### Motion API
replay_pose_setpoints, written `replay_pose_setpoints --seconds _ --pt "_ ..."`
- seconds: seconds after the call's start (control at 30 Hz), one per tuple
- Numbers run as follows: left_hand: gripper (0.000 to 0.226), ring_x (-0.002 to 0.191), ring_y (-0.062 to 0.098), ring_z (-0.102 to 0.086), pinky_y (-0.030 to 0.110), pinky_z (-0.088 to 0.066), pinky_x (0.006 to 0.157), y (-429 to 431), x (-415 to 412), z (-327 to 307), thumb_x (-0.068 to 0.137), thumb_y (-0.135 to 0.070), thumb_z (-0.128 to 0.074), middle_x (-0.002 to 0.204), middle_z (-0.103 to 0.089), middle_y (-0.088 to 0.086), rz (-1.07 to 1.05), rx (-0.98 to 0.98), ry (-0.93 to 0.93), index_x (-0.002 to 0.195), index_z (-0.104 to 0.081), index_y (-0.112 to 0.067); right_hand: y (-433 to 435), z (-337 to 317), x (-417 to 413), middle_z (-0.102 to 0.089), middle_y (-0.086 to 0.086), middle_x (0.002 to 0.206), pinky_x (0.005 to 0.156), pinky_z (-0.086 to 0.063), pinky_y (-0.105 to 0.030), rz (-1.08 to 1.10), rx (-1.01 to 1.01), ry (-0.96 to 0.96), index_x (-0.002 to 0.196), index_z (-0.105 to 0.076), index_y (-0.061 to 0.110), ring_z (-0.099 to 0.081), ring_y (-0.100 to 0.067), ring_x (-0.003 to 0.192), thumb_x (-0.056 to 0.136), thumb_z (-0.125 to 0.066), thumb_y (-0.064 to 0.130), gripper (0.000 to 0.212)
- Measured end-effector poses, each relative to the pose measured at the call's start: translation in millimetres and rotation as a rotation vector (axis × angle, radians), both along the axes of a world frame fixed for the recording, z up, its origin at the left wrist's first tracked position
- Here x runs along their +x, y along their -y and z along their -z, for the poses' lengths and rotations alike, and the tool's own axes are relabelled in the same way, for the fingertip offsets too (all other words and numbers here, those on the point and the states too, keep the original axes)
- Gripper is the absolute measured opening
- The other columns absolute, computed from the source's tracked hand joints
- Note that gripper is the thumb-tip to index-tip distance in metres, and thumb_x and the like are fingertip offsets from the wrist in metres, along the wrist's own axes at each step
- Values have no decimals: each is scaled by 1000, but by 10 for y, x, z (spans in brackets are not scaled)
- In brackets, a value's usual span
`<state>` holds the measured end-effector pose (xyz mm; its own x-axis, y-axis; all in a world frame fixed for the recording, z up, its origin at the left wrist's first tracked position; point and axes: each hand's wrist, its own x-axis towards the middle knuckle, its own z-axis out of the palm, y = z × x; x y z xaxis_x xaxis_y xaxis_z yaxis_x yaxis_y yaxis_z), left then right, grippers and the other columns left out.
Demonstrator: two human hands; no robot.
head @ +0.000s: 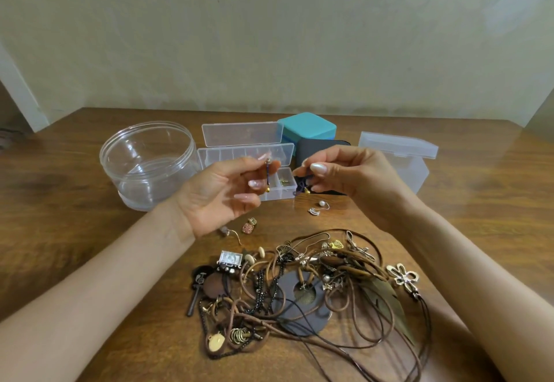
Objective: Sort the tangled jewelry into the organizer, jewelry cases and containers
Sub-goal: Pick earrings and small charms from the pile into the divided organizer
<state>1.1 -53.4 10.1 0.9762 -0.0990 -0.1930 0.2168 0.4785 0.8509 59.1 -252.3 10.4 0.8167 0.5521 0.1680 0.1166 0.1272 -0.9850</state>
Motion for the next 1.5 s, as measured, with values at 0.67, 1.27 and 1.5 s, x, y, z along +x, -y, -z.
replay_pose_setpoints --seconds 0.67,1.27,1.5 --pt "4 79 12 -65 24 -57 71 -68 246 258 84 -7 -65 86 -67 4 -470 1342 806 87 -64 -5 -5 91 48 -73 -8 83 68 -56 -21 154 -141 85 81 -71 5 -70 -15 75 78 -69 3 5" --pt "25 88 16 -66 22 -51 76 28 402 332 81 -2 -67 102 -67 10 -433 1548 858 106 -62 -4 -11 105 46 -72 -2 83 67 -51 -14 182 -202 127 86 -71 9 -69 -6 76 79 -69 -1 12" --pt "11 81 14 -63 32 -55 73 -204 222 221 86 -12 -65 92 -68 1 -384 1671 748 97 -64 -14 -102 163 34 -73 -2 86 73 -56 -20 296 -190 248 86 -71 13 -70 -10 81 80 -69 -1 15"
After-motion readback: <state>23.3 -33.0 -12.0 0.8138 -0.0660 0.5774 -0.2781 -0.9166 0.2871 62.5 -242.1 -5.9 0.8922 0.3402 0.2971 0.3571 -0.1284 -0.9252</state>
